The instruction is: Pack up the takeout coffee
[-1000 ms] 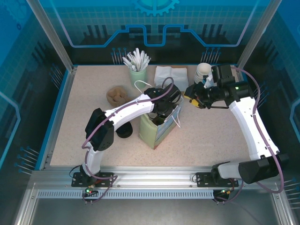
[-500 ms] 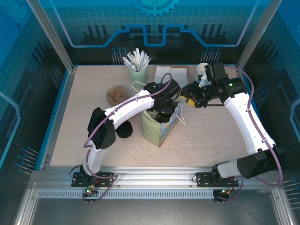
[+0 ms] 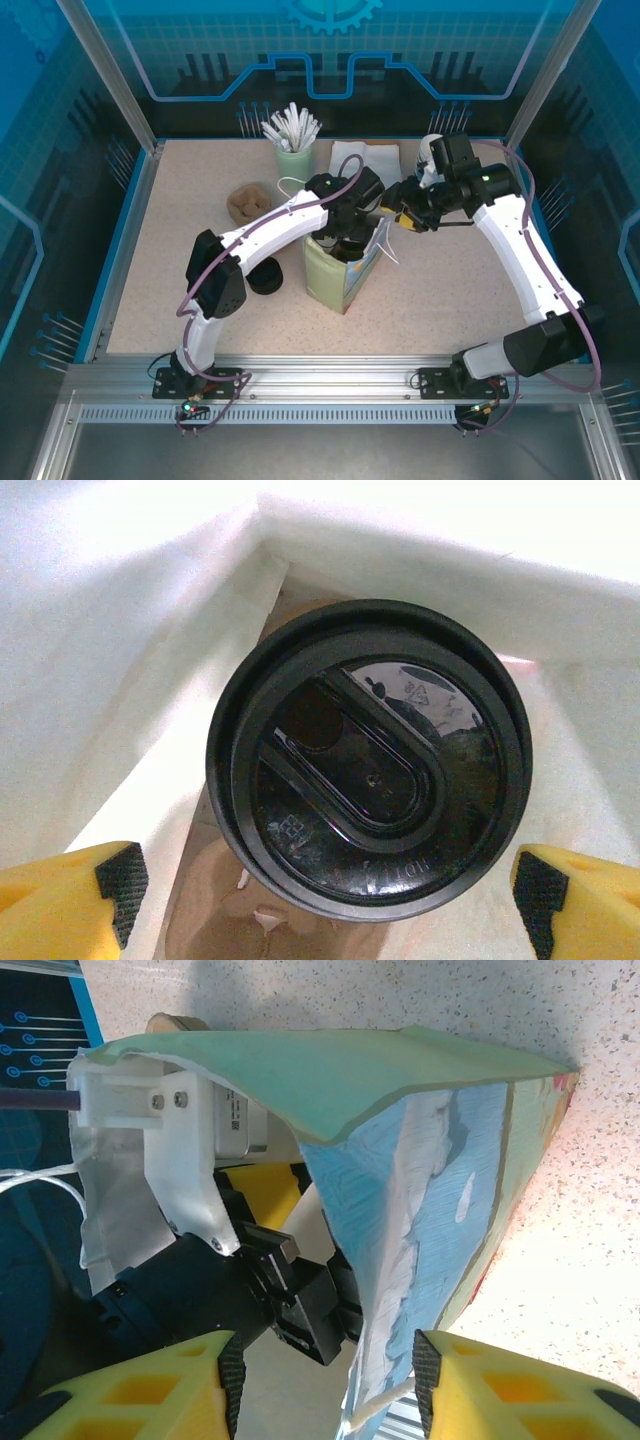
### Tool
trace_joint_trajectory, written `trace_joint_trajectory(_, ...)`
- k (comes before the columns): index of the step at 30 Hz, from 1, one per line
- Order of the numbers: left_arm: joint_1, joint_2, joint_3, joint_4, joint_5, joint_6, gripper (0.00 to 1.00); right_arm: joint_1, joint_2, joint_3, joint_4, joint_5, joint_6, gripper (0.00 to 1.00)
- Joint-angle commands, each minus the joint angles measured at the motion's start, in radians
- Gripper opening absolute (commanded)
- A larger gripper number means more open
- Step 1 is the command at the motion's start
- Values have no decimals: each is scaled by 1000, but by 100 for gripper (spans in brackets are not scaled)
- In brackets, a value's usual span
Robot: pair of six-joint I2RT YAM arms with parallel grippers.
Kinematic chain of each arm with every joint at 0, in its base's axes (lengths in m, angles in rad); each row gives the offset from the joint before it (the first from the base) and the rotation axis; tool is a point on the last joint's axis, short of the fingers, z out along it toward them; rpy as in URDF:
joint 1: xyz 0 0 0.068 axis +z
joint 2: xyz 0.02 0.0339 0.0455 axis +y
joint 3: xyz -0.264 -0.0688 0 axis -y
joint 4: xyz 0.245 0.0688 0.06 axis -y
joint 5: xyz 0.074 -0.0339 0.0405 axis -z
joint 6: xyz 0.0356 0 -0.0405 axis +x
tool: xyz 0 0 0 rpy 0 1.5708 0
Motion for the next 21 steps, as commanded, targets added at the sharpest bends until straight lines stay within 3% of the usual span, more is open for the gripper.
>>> trace_joint_trajectory(1, -11, -67, 39, -24, 23, -39, 96, 15, 23, 9, -10, 2, -25, 51)
trace_joint_trajectory(11, -30, -115, 55, -58, 5, -45, 95, 16, 50, 13, -20, 31, -83, 45)
trace_joint_trajectory(21, -45, -116, 69, -89, -24, -49, 95, 1, 56, 23, -48, 52, -146, 17)
